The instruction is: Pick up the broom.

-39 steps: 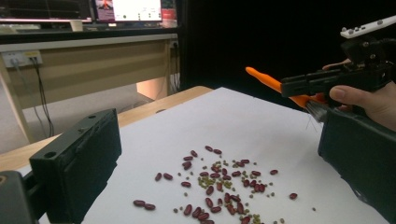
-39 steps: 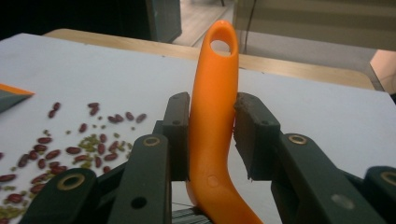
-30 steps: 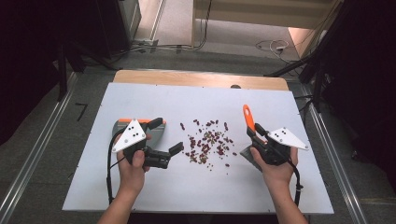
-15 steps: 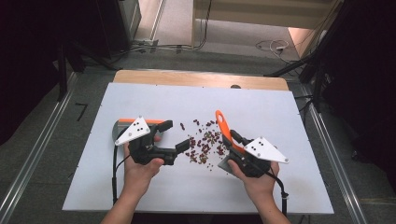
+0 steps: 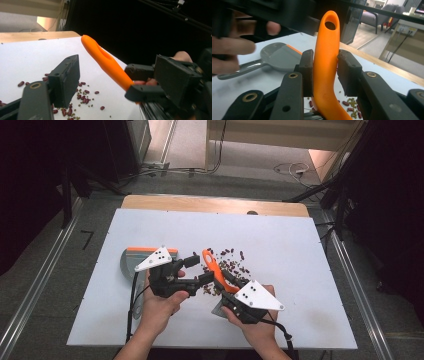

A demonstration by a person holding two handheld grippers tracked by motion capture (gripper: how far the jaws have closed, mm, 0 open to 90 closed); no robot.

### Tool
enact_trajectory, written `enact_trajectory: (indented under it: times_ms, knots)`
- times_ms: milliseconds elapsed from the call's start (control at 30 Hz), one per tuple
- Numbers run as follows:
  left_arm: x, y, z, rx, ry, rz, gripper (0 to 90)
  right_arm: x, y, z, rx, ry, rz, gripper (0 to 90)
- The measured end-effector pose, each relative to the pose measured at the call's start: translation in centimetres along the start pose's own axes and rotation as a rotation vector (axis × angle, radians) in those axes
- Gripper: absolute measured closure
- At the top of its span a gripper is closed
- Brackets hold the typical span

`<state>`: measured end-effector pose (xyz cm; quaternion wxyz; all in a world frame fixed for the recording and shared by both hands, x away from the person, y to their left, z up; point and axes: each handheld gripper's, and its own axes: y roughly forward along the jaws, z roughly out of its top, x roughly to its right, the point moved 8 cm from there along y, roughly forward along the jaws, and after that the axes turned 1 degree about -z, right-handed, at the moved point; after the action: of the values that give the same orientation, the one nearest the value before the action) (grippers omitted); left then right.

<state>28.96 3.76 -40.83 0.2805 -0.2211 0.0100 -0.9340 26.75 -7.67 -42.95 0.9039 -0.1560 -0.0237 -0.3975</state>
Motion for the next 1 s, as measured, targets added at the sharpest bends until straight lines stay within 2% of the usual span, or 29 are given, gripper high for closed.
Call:
enact_trajectory:
  times_ms: [67, 133, 200, 267, 300, 333, 400, 500, 567, 667, 800, 900, 967, 1000]
  knots:
    - [0.0, 0.1, 0.0, -0.002, -0.016, 0.002, 25.7, -0.9, 0.0, 0.1, 0.007, -0.027, 0.01, 65.2]
    - [0.0, 0.1, 0.0, -0.002, -0.034, 0.003, 27.4, -1.1, 0.0, 0.2, 0.008, -0.034, 0.009, 65.1]
    - [-0.1, 0.1, -0.1, -0.007, -0.051, 0.014, 34.2, -1.8, -0.1, 0.3, 0.013, -0.046, 0.013, 65.2]
    - [-0.1, 0.2, -0.2, -0.012, -0.066, 0.007, 36.9, -1.9, -0.1, 0.3, 0.016, -0.056, 0.01, 65.2]
    - [0.0, 0.2, -0.2, -0.017, -0.071, 0.006, 42.3, -2.2, -0.2, 0.4, 0.019, -0.07, 0.005, 65.2]
    - [0.0, 0.2, -0.3, -0.021, -0.076, 0.004, 42.3, -2.2, -0.2, 0.4, 0.019, -0.07, 0.005, 65.2]
    - [0.1, 0.3, -0.4, -0.022, -0.095, -0.013, 49.4, -2.4, -0.2, 0.4, 0.028, -0.097, 0.001, 65.2]
    - [-0.1, 0.2, -0.4, -0.013, -0.112, -0.018, 58.3, -2.4, -0.2, 0.5, 0.033, -0.117, -0.02, 65.2]
    - [-0.2, 0.0, -0.3, -0.009, -0.129, -0.022, 63.3, -2.3, -0.3, 0.5, 0.034, -0.111, -0.031, 65.2]
    - [-0.2, 0.0, -0.3, -0.008, -0.152, -0.043, 67.6, -2.2, -0.3, 0.5, 0.035, -0.107, -0.037, 65.1]
    - [-0.2, 0.0, -0.3, -0.001, -0.187, -0.079, 69.7, -2.3, -0.4, 0.5, 0.043, -0.134, -0.052, 65.1]
    - [-0.2, -0.1, -0.3, 0.021, -0.231, -0.131, 72.6, -2.3, -0.4, 0.6, 0.054, -0.137, -0.054, 64.8]
    - [-0.1, -0.2, -0.2, 0.038, -0.234, -0.159, 73.9, -2.4, -0.4, 0.7, 0.063, -0.152, -0.064, 64.3]
    - [0.0, -0.2, -0.1, 0.043, -0.24, -0.171, 75.0, -2.4, -0.5, 0.6, 0.072, -0.136, -0.058, 63.4]
